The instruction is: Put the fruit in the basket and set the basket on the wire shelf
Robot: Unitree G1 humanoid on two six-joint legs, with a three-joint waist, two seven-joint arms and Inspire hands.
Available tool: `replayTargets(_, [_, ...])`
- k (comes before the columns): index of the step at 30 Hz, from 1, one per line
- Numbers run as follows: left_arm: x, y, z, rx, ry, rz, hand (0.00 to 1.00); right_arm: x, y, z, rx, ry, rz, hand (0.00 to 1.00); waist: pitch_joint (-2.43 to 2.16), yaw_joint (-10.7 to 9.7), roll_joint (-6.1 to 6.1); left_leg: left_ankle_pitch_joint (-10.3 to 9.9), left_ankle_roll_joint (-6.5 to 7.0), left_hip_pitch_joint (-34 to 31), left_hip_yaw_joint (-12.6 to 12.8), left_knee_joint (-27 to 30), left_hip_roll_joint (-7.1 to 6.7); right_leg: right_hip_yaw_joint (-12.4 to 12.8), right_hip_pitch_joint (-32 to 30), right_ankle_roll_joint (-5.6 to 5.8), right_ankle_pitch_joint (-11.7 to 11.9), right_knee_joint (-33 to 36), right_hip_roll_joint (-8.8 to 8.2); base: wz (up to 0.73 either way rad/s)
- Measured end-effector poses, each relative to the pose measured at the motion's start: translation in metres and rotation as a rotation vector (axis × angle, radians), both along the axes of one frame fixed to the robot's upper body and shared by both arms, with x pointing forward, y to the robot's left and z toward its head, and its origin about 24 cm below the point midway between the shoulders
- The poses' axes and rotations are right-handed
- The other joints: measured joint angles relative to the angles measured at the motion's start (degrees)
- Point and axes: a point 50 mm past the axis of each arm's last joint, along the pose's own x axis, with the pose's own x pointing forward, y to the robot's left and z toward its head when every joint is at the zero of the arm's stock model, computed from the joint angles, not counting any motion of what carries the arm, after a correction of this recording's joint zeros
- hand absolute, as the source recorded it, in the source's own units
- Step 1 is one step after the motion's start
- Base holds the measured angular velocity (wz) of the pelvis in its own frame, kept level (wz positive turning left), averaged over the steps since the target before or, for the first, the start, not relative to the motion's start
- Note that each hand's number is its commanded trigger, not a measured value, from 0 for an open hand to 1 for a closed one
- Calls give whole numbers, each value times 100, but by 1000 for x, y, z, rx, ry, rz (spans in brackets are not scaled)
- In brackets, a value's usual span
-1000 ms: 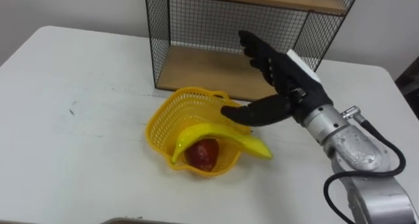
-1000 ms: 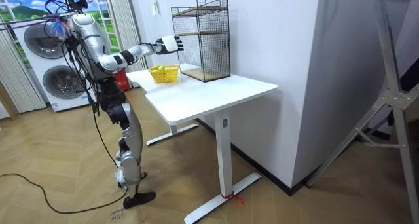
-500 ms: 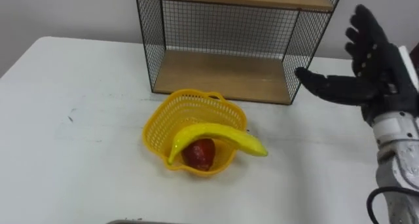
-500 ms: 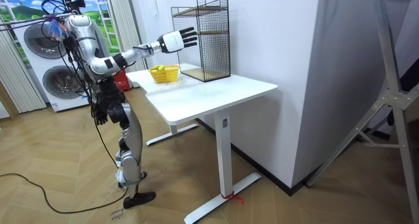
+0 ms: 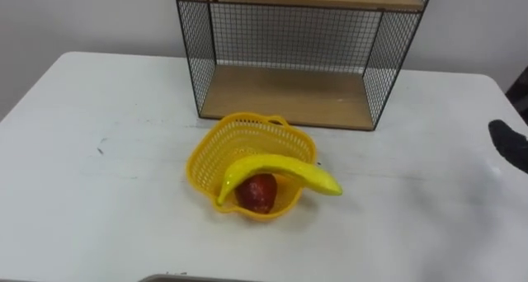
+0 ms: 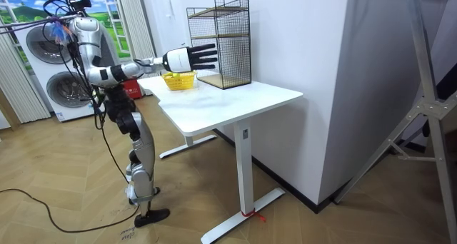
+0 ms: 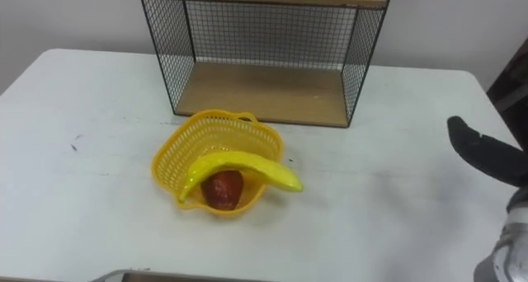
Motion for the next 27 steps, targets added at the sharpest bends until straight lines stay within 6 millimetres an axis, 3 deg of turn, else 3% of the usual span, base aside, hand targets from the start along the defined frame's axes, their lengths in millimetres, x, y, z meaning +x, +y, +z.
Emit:
replayTargets(4, [39,18,55,279,-30,-51,0,-16,-7,-10,1,50,-69,0,-19,133,32,9,15,3,6,-49,-9,18,-40,8,-1,2,-11,-4])
replayTargets(8, [69,20,113,581,-37,-112,0,-19,-8,-11,-6,54,-86,0,-31,159,96,10,17,30,3,-102,-7,9,-37,9,0,3,-6,-1])
replayTargets(11, [81,16,134,695,-47,-135,0,-19,-9,-12,-8,61,-92,0,-8,135,109,10,17,25,-54,-72,-9,-27,-24,9,0,-5,0,8])
replayTargets(16, [99,5,151,800,-47,-222,0,-21,-11,-18,2,83,-102,0,33,125,166,9,16,19,-97,-65,-12,-60,-1,9,0,-9,-3,6])
replayTargets(20, [107,-2,161,872,-47,-274,0,-20,-10,-18,2,81,-94,0,31,103,189,9,15,10,-91,-57,-13,-55,-14,12,-3,4,-4,0])
replayTargets(27, [128,-15,165,898,-90,-453,0,-17,-6,-18,3,63,-24,0,51,-24,156,9,15,28,-70,-29,-23,2,-24,19,-13,-6,-7,0])
